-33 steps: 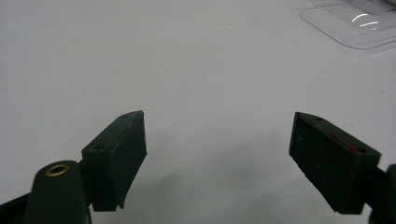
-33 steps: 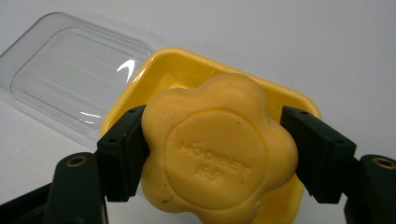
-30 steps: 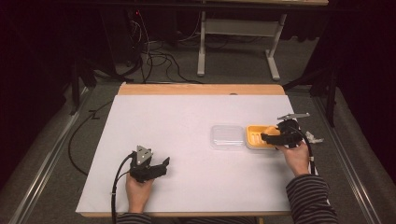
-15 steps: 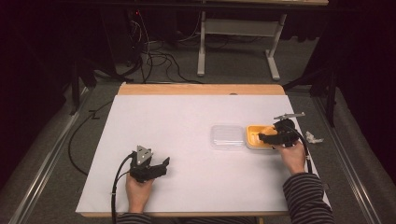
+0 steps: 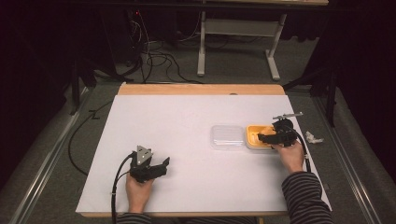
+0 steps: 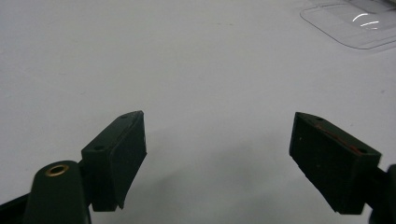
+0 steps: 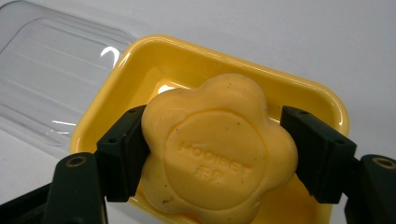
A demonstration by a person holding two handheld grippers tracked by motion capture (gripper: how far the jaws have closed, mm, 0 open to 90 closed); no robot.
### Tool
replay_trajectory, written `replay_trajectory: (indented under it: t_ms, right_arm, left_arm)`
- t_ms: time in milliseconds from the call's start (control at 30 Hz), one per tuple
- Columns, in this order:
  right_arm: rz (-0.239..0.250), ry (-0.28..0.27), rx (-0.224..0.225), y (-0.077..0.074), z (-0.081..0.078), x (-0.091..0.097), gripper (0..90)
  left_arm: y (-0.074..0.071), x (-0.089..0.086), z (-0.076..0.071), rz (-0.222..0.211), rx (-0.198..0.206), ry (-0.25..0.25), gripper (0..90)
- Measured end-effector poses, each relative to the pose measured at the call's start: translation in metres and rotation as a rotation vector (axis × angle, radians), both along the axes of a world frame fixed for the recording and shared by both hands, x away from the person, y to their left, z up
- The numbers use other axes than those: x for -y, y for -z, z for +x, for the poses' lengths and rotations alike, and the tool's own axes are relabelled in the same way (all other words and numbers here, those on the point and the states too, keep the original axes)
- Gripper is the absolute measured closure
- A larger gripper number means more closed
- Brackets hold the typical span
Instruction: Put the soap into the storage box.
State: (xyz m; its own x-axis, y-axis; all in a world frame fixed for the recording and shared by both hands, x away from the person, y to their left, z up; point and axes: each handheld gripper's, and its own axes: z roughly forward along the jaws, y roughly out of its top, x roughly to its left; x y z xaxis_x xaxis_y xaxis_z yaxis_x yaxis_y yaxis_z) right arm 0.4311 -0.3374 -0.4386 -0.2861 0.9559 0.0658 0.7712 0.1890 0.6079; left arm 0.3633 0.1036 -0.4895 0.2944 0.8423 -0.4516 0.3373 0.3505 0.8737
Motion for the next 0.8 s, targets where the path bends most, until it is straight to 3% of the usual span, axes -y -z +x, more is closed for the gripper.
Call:
replay_trajectory:
  t_ms: [233, 800]
  right_arm:
    - [-0.027, 0.005, -0.003, 0.0035, 0.0016, -0.0015, 27.5]
    - [-0.038, 0.006, 0.03, 0.0044, 0.001, -0.0049, 28.3]
  left_arm:
    - [0.0001, 0.0002, 0.0, 0.0, -0.001, 0.001, 19.4]
    - [0.0, 0.0002, -0.0002, 0.002, -0.002, 0.002, 19.4]
